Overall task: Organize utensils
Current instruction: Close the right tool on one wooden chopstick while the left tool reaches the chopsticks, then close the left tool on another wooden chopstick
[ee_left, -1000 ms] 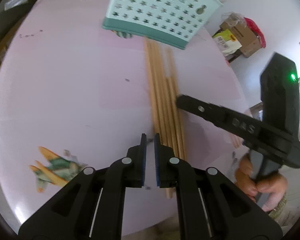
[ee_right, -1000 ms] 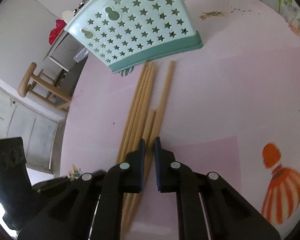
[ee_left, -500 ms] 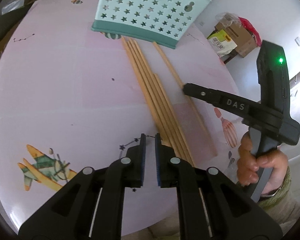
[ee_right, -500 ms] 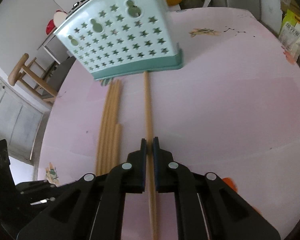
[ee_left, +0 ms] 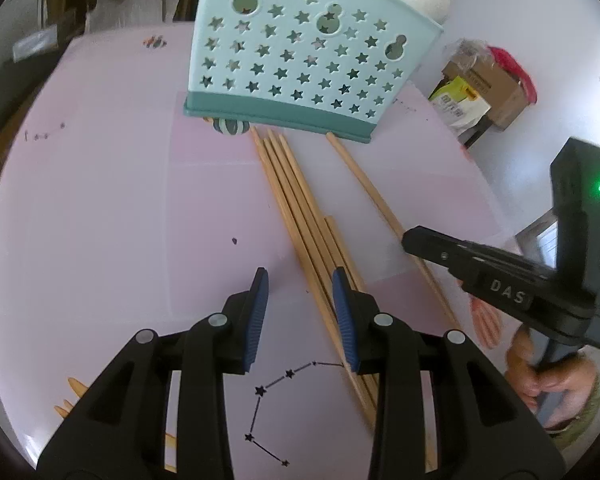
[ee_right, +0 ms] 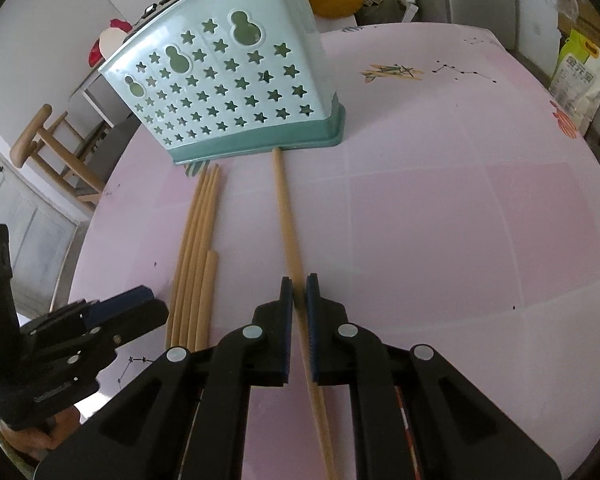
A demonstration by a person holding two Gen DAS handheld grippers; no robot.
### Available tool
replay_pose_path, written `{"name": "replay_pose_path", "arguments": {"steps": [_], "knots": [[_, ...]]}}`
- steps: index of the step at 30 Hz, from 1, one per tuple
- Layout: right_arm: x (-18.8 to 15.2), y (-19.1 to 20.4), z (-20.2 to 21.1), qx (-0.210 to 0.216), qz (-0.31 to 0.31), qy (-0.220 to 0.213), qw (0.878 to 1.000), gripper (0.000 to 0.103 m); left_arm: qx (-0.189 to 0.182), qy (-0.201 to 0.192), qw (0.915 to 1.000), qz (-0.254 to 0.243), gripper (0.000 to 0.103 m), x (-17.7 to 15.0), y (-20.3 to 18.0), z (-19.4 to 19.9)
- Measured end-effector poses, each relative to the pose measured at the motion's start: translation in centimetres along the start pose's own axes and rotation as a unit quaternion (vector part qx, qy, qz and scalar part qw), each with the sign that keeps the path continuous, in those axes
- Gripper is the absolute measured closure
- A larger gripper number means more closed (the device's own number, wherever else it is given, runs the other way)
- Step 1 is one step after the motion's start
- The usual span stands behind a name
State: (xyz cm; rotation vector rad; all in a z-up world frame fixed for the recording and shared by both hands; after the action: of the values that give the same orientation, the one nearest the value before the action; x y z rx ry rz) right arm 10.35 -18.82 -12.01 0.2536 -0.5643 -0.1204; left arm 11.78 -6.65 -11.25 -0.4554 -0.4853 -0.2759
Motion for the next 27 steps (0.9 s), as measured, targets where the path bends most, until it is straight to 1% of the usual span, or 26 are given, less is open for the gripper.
{"name": "replay_pose_path", "arguments": {"steps": [3, 6, 9, 11, 12, 14, 16, 17, 19, 22, 24, 27], "knots": [[0.0, -0.1, 0.0, 0.004, -0.001, -0.001, 1.000, 0.096, 0.025, -0.007, 0.9995, -0.019, 0.073, 0.0, -0.1, -0.2], [0.0, 0.0, 0.0, 0.006, 0.000, -0.002, 1.000, 0.096, 0.054, -0.014, 0.9980, -0.031, 0.076, 0.0, 0.3, 0.0], [0.0, -0.1, 0.0, 0.008, 0.002, -0.003, 1.000, 0.096, 0.075, -0.016, 0.9966, -0.031, 0.077, 0.1, 1.1, 0.4], [0.0, -0.1, 0.0, 0.009, 0.003, -0.004, 1.000, 0.096, 0.068, -0.010, 0.9975, -0.019, 0.077, 0.4, 1.5, 0.5], [0.0, -0.1, 0.0, 0.010, 0.001, -0.005, 1.000, 0.096, 0.057, -0.007, 0.9984, -0.006, 0.077, 0.6, 1.6, 0.5], [0.0, -0.1, 0.0, 0.011, 0.000, -0.006, 1.000, 0.096, 0.046, -0.005, 0.9989, 0.009, 0.076, 0.8, 1.7, 0.4], [0.0, -0.1, 0.0, 0.010, 0.001, -0.008, 1.000, 0.096, 0.037, -0.009, 0.9992, 0.015, 0.070, 1.3, 1.3, 0.2], [0.0, -0.1, 0.0, 0.010, 0.001, -0.009, 1.000, 0.096, 0.037, -0.013, 0.9992, 0.012, 0.070, 1.5, 1.0, 0.1], [0.0, -0.1, 0.0, 0.012, 0.001, -0.008, 1.000, 0.096, 0.047, -0.014, 0.9988, 0.001, 0.070, 1.8, 0.5, -0.6], [0.0, -0.3, 0.0, 0.018, -0.003, -0.007, 1.000, 0.096, 0.078, -0.023, 0.9963, -0.028, 0.070, 1.9, -0.2, -1.1], [0.0, -0.3, 0.0, 0.023, -0.006, -0.008, 1.000, 0.096, 0.082, -0.026, 0.9959, -0.030, 0.069, 1.8, -0.1, -0.9], [0.0, -0.3, 0.0, 0.024, -0.004, -0.009, 1.000, 0.096, 0.107, -0.029, 0.9932, -0.036, 0.068, 1.8, 0.7, -0.5]]}}
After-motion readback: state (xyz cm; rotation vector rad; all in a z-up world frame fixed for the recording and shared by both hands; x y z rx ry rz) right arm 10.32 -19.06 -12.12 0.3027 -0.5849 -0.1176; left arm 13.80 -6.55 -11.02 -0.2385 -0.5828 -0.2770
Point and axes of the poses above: each gripper's, at about its wrist camera, not at the fingertips, and z roughly against the way its jaws point, y to its left, x to its top, the point moved 6 cm from there along -z, roughly the way its jaws point, and after that the axes turned 4 degrees about z, right-handed, at the moved point
